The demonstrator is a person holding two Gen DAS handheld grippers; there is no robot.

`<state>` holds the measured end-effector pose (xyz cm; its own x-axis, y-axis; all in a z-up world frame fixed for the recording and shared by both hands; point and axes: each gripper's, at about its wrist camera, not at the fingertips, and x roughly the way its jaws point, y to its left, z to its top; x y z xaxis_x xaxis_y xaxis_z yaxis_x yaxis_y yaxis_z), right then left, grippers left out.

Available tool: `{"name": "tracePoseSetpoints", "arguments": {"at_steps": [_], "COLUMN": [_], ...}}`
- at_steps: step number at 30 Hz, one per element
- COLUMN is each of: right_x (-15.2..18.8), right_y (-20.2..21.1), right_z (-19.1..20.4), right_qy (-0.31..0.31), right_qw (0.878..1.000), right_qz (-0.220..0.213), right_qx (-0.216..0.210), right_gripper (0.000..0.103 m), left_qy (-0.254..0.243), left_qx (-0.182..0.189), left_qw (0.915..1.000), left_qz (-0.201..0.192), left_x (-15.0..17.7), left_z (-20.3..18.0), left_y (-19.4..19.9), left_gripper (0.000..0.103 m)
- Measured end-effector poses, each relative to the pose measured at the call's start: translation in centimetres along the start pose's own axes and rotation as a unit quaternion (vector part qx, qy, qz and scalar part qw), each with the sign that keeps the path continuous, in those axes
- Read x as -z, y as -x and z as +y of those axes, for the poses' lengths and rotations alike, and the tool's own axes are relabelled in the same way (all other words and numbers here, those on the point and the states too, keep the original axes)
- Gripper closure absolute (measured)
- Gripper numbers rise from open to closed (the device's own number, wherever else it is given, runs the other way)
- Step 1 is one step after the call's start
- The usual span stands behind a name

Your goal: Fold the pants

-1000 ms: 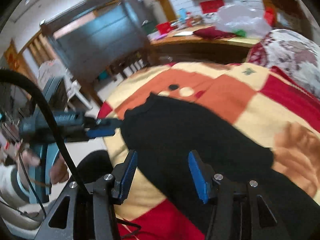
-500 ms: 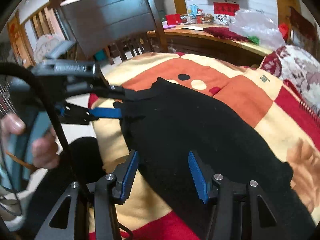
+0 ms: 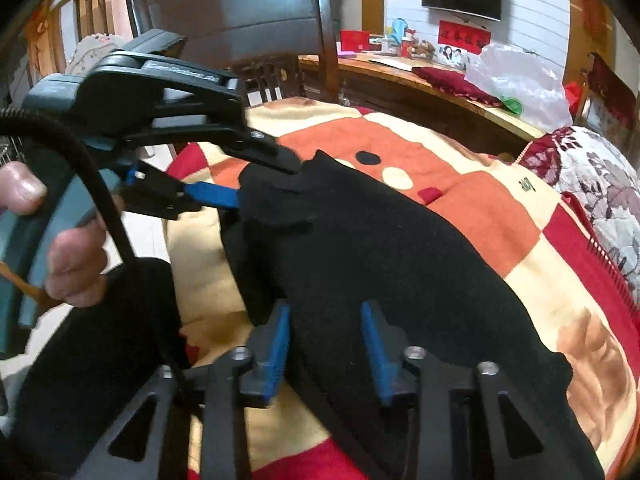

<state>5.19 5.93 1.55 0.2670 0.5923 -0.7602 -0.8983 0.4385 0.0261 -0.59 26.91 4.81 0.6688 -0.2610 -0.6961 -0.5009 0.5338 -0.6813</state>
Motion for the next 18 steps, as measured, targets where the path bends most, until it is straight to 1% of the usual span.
{"name": "tracePoseSetpoints", "arguments": {"at_steps": [1, 2, 3, 4, 5, 7, 8, 11, 14, 16, 17, 18], "right_x": [-0.1, -0.2, -0.2, -0.2, -0.3, -0.3, -0.3, -0.1, 0.5, 0.6, 0.6, 0.7], "right_y": [0.3, 0.6, 0.8, 1.0, 1.2, 1.5, 1.5, 0.6, -0.2, 0.3, 0.7, 1.1], "right_z": [-0.2, -0.5, -0.6, -0.7, -0.6, -0.3, 0.0, 0.5, -0.3, -1.1, -1.5, -1.8], "right_qy": [-0.010, -0.021, -0.028, -0.034, -0.038, -0.043, -0.042, -0.040, -0.073, -0.102, -0.112, -0.120], "right_qw": [1.000, 1.000, 0.999, 0.999, 0.998, 0.997, 0.997, 0.997, 0.993, 0.988, 0.986, 0.984], "right_qz": [-0.002, -0.004, -0.003, -0.002, -0.001, -0.002, -0.002, 0.010, 0.014, 0.014, 0.012, 0.009], "right_qx": [-0.010, -0.023, -0.033, -0.043, -0.049, -0.062, -0.062, -0.067, -0.091, -0.116, -0.124, -0.130], "right_gripper": [0.084, 0.090, 0.095, 0.096, 0.096, 0.096, 0.096, 0.096, 0.095, 0.092, 0.088, 0.077], "left_qy": [-0.008, -0.013, -0.015, -0.017, -0.021, -0.028, -0.032, -0.028, -0.042, -0.060, -0.073, -0.086], "left_qx": [0.001, 0.006, 0.009, 0.011, 0.011, -0.002, -0.012, -0.045, -0.069, -0.087, -0.101, -0.113], "left_qw": [1.0000, 0.9998, 0.9997, 0.9996, 0.9994, 0.9988, 0.9987, 0.9985, 0.9966, 0.9941, 0.9918, 0.9892], "left_qz": [-0.005, -0.011, -0.016, -0.021, -0.027, -0.039, -0.037, -0.016, -0.015, -0.023, -0.030, -0.037], "left_x": [0.1, 0.2, 0.3, 0.5, 0.7, 1.0, 1.1, 1.3, 1.9, 2.3, 2.5, 2.7], "left_z": [-0.1, -0.1, -0.1, -0.1, 0.0, 0.4, 0.7, 1.9, 2.0, 1.1, 0.6, 0.1], "left_y": [0.3, 0.7, 1.2, 1.8, 2.4, 3.1, 3.0, 1.5, 1.1, 1.5, 1.8, 2.1], "left_gripper": [0.081, 0.083, 0.085, 0.087, 0.087, 0.087, 0.087, 0.087, 0.087, 0.086, 0.081, 0.078]}}
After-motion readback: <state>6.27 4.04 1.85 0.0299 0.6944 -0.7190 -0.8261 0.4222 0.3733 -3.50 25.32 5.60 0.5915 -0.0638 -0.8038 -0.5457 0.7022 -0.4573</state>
